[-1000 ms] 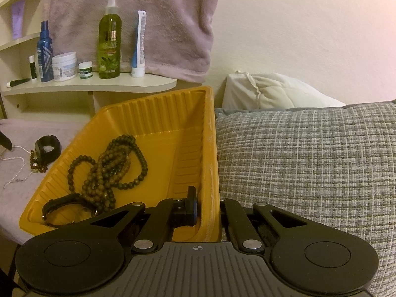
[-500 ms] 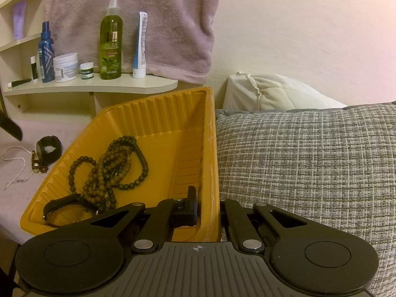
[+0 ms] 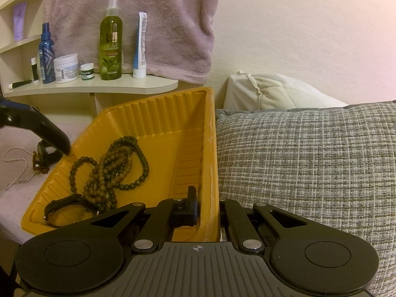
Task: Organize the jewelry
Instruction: 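Carry the black tube into the orange tray and open the left tool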
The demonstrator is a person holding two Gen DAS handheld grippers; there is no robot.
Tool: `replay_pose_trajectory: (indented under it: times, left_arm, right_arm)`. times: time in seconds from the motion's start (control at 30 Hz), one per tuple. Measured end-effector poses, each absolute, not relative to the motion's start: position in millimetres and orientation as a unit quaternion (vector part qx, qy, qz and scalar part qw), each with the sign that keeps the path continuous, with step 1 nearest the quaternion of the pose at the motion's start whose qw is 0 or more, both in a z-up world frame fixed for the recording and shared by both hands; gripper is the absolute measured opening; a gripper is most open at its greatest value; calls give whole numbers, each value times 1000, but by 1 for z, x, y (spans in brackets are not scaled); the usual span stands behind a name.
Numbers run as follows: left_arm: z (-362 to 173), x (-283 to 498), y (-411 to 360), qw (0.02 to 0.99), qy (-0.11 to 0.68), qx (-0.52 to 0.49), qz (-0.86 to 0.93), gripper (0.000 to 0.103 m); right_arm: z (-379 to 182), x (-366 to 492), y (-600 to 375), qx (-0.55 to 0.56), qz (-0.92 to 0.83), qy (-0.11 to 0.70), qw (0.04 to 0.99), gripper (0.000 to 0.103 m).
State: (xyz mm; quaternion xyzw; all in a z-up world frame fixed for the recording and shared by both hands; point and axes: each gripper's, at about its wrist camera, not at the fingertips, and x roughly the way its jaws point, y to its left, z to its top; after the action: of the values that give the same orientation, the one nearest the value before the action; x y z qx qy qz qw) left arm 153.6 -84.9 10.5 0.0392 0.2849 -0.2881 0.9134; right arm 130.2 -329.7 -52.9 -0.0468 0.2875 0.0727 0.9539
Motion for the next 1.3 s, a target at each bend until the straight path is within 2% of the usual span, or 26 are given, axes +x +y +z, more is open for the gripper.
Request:
replay_pose_trajectory:
  times: [0.7,0.8,1.3]
  left_arm:
    - [-15,155,-131,894,298,83,-325,18]
    - [-14,155,-129,898,292,82,-318,20]
    - [6,148,-8,949,278,43,-145,20]
  right_arm:
    - [-53,130,-329,-43,72,287,954,3]
    - [-53,130,-328,-42,72,288,954,3]
    - [-53,130,-328,-41,71,287,954,3]
